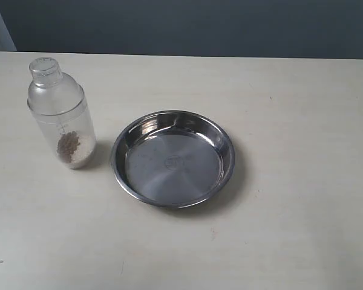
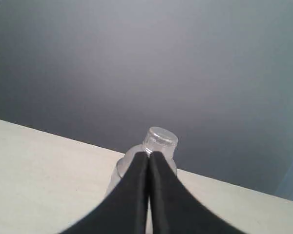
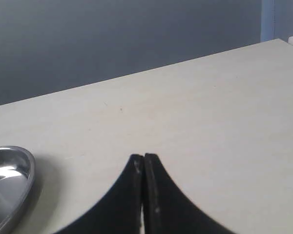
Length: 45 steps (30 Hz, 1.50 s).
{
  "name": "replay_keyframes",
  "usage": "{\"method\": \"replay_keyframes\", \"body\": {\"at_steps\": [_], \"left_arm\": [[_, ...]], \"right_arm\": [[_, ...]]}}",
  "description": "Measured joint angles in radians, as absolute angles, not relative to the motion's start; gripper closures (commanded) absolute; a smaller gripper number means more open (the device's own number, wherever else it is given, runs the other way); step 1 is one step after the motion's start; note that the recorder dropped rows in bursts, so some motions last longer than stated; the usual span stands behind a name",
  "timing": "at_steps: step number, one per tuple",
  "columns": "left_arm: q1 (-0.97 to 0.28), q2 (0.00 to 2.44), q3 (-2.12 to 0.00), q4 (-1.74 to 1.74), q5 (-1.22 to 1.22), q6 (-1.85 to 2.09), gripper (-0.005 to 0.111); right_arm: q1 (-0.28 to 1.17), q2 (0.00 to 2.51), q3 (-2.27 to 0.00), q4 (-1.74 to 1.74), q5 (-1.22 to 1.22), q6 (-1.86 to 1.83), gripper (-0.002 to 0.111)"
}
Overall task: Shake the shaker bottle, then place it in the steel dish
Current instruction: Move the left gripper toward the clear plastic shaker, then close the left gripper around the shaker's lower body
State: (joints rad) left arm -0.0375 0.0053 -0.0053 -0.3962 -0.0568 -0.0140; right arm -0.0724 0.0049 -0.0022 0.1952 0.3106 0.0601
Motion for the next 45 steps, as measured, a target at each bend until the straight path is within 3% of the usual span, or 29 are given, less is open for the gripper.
{"method": "replay_keyframes", "body": {"at_steps": [2, 7, 9, 17, 28, 30, 34, 45], "left_arm": [[-0.038, 0.005, -0.005, -0.398, -0.071, -0.020, 0.091], [-0.038, 0.057, -0.050, -0.396, -0.113, -0.059, 0.048], [-0.038, 0.095, -0.083, -0.366, -0.147, -0.068, 0.038], [-0.038, 0.369, -0.293, -0.037, -0.196, -0.099, 0.037], [-0.040, 0.731, -0.314, 0.373, -0.392, -0.404, 0.037], [-0.042, 0.772, -0.314, 0.454, -0.466, -0.466, 0.032], [-0.041, 0.824, -0.314, 0.508, -0.505, -0.478, 0.003], [-0.041, 1.027, -0.312, 0.460, -0.517, -0.430, 0.001]], "right_arm": [[-0.072, 0.005, -0.002, 0.195, 0.311, 0.060, 0.109], [-0.072, 0.005, -0.002, 0.195, 0.311, 0.060, 0.109], [-0.072, 0.005, -0.002, 0.195, 0.311, 0.060, 0.109], [-0.072, 0.005, -0.002, 0.195, 0.311, 0.060, 0.109], [-0.072, 0.005, -0.002, 0.195, 0.311, 0.060, 0.109], [-0.072, 0.005, -0.002, 0.195, 0.311, 0.060, 0.109], [-0.072, 0.005, -0.002, 0.195, 0.311, 0.060, 0.109], [-0.072, 0.005, -0.002, 0.195, 0.311, 0.060, 0.109]]}}
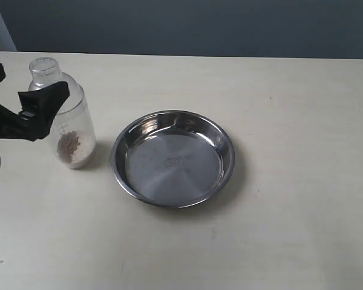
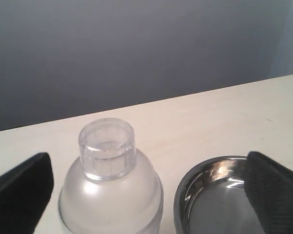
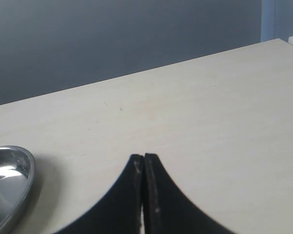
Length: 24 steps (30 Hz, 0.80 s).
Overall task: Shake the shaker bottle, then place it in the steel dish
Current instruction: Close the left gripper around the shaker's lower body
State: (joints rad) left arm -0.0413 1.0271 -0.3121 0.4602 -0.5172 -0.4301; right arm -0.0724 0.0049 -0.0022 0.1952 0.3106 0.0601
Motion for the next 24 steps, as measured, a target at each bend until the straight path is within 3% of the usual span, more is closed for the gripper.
{"method": "replay_keyframes", "body": {"at_steps": [10, 24], "left_arm": [[-0.041, 1.311, -0.151, 0.222, -1.023, -0.157, 0.001], [-0.041, 1.589, -0.147, 0.190, -1.205, -0.141, 0.001]], "right_arm": [[-0.072, 0.005, -0.002, 0.195, 0.312, 0.060, 0.109], [-0.072, 0.005, -0.002, 0.195, 0.312, 0.060, 0.109]]}}
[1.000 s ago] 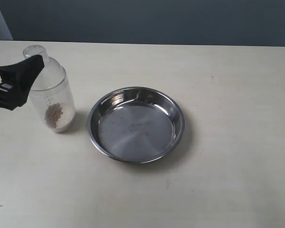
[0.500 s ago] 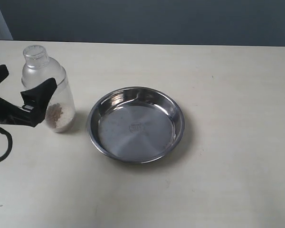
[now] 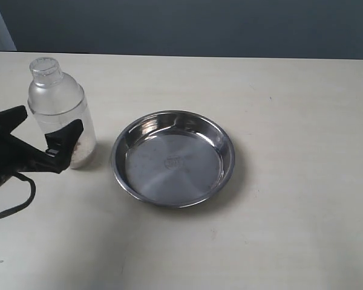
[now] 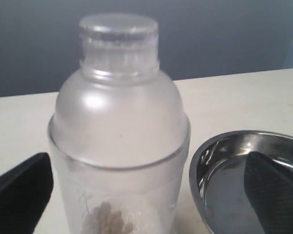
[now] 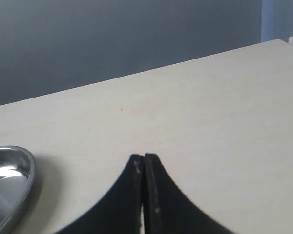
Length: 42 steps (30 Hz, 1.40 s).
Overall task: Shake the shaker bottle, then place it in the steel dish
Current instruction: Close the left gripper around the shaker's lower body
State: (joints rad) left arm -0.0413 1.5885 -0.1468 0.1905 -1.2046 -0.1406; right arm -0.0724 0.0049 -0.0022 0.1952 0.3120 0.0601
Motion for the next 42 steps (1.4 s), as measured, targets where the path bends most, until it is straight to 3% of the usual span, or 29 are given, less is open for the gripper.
{"method": "replay_keyframes", "body": {"at_steps": [34, 39, 42], "left_arm": [[-0.041, 1.909, -0.391, 0.155, -1.209, -0.127, 0.002], [-0.041, 1.909, -0.412, 0.144, -1.209, -0.127, 0.007], [-0.041, 1.909, -0.415, 0.132, -1.209, -0.127, 0.018]], "right_arm": [[-0.072, 0.005, -0.002, 0.195, 0.312, 0.060, 0.109], [-0.072, 0.005, -0.002, 0.195, 0.312, 0.060, 0.109], [-0.072, 0.005, -0.002, 0.195, 0.312, 0.060, 0.109]]}}
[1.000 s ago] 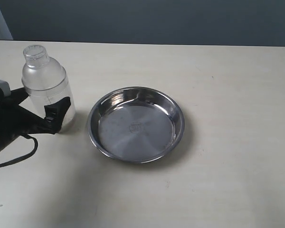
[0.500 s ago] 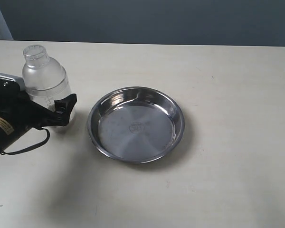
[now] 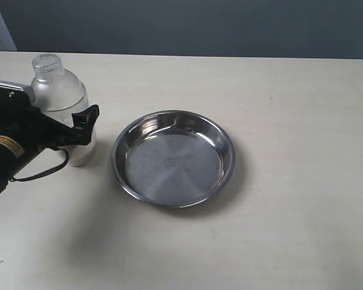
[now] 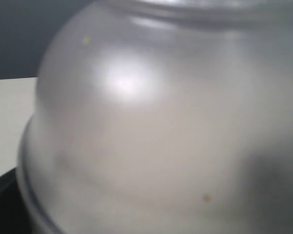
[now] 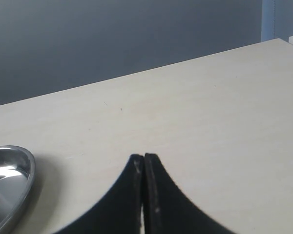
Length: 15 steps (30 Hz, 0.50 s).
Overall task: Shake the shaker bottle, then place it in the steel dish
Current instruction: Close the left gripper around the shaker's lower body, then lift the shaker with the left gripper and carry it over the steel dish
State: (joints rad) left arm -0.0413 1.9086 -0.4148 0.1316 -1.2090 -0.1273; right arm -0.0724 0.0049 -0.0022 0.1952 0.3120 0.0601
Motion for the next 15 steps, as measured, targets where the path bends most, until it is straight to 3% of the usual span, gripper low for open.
{"method": "replay_keyframes", "body": {"at_steps": [3, 11, 15], "left_arm": [[-0.041, 1.909, -0.415, 0.139, -1.209, -0.127, 0.034], [-0.041, 1.909, -0.419, 0.209, -1.208, -0.141, 0.097], [-0.041, 1.909, -0.421, 0.251, -1.207, -0.143, 0.106]], "right_arm": [[-0.072, 0.005, -0.002, 0.195, 0.312, 0.060, 0.109], [-0.072, 0.005, -0.002, 0.195, 0.312, 0.060, 0.109], [-0.072, 0.005, -0.002, 0.195, 0.312, 0.060, 0.109]]}}
